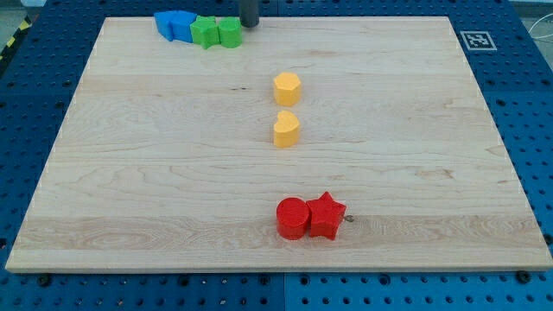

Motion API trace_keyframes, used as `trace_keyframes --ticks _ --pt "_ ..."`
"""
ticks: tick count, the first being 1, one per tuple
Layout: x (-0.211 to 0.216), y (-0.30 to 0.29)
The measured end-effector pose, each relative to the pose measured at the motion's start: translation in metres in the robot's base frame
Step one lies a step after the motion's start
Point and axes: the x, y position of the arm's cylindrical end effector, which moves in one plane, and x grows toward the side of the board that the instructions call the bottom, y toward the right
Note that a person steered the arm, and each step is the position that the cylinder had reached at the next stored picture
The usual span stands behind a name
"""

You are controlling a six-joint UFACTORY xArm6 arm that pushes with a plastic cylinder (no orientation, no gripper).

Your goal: Separate red circle and red star

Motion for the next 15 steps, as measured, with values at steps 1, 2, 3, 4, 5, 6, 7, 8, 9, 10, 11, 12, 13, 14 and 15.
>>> trace_keyframes --ticks 1,2,3,4,5,6,7,8,9,10,11,12,13,14,15 --pt "0.008 0.017" --pt "0.042 0.061" --pt "0.090 0.068" --pt "0.107 0.057" --pt "0.110 0.055" --pt "0.110 0.055" --pt "0.102 0.055" --pt "0.092 0.055" --pt "0.090 0.055" --pt "0.077 0.060" --pt "0.058 0.070" --pt "0.056 0.091" --pt "0.087 0.114" --pt "0.122 0.164" --pt "0.160 0.212"
